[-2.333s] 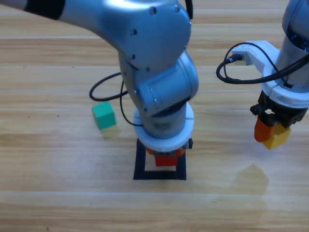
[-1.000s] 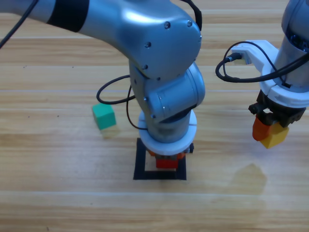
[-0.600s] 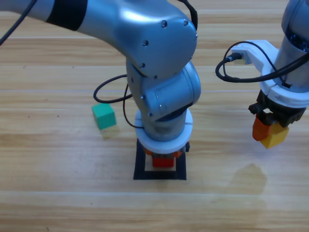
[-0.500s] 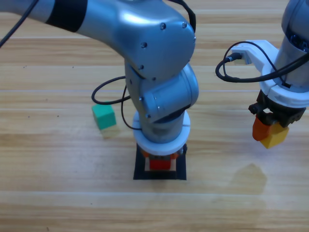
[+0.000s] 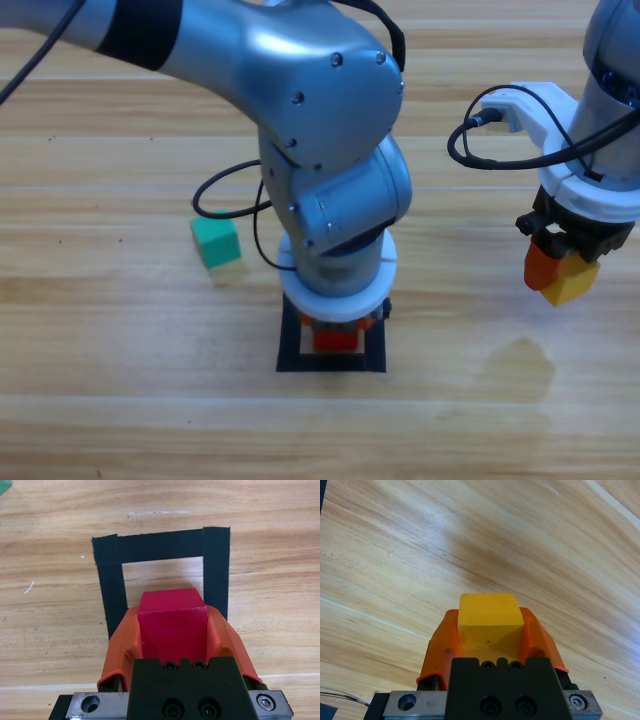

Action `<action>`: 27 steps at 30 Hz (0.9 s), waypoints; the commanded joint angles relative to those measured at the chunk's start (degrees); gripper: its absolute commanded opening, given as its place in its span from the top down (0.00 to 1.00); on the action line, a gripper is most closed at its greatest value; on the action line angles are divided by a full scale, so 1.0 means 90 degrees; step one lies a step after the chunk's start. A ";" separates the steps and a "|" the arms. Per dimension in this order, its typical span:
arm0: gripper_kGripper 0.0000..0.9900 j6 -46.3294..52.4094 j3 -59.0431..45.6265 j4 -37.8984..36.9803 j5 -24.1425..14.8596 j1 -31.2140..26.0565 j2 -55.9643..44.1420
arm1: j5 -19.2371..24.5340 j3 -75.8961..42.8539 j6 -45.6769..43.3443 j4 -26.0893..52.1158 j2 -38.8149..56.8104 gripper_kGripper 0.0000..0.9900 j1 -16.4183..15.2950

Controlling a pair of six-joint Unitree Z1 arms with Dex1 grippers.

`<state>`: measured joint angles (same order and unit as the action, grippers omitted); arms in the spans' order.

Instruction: Stack the blocks in the rectangular block: red at the bottom, yellow in the middle, green on top

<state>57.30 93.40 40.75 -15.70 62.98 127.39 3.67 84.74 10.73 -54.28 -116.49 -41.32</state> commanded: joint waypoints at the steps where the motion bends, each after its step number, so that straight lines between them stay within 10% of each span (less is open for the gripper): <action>1: 0.91 -0.0088 -0.0124 -0.0104 0.0055 -0.0133 0.0425 | 0.0080 -0.0129 0.0038 0.0240 0.0268 1.00 0.0060; 11: 0.83 -0.0049 -0.0133 -0.0113 0.0035 -0.0152 0.0455 | 0.0070 -0.0109 0.0038 0.0240 0.0287 1.00 0.0060; 13: 0.62 -0.0029 -0.0104 -0.0113 0.0035 -0.0152 0.0455 | 0.0090 -0.0119 0.0048 0.0240 0.0316 1.00 0.0060; 16: 0.01 0.0000 -0.0104 -0.0104 0.0025 -0.0152 0.0406 | 0.0139 -0.0109 0.0106 0.0240 0.0326 1.00 0.0060; 27: 0.00 0.0020 -0.0075 -0.0094 -0.0023 -0.0152 0.0035 | 0.0441 -0.0080 0.0438 0.0191 0.0531 1.00 0.0060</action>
<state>57.42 92.88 40.10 -15.69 62.81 128.39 4.80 84.75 14.17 -54.28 -116.37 -41.32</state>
